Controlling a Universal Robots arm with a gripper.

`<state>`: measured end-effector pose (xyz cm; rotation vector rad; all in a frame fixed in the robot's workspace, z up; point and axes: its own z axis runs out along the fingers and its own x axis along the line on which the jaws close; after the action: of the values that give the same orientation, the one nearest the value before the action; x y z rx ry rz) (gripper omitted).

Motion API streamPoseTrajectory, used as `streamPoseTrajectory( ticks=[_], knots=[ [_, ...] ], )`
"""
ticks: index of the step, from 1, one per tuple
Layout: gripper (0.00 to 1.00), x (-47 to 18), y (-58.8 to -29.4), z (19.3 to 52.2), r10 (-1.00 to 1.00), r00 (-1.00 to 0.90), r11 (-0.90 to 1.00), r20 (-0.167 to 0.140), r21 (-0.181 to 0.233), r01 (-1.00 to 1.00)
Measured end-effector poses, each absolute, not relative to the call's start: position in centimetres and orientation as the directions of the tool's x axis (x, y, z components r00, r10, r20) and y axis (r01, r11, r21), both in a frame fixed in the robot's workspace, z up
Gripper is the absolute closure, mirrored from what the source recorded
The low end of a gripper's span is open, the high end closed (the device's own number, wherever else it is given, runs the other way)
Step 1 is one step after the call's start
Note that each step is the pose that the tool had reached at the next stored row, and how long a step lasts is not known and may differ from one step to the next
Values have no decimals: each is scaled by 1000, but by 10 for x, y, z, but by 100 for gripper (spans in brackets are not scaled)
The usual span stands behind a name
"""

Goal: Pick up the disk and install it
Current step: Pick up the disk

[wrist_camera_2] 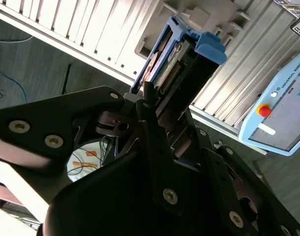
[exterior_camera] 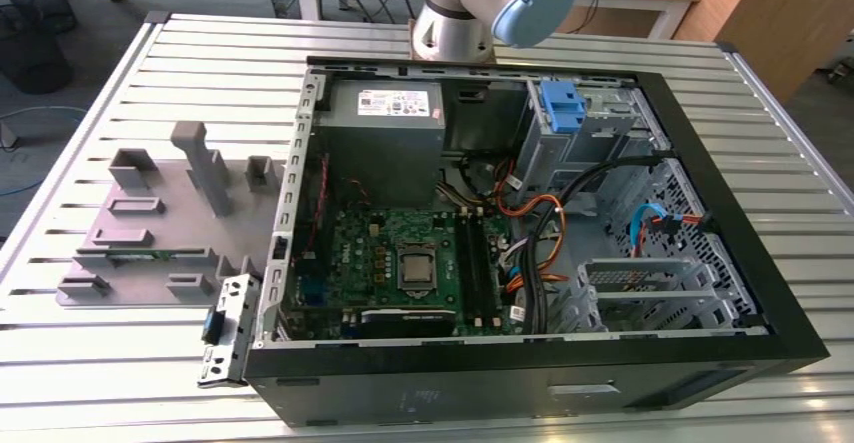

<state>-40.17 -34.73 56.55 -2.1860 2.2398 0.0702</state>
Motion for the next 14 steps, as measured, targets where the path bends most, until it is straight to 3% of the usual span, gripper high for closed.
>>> streamPoseTrajectory(
  ticks=[14],
  knots=[
    [65, -368, -348, 566, -999, -25, 24, -39, 24, -999]
  ],
)
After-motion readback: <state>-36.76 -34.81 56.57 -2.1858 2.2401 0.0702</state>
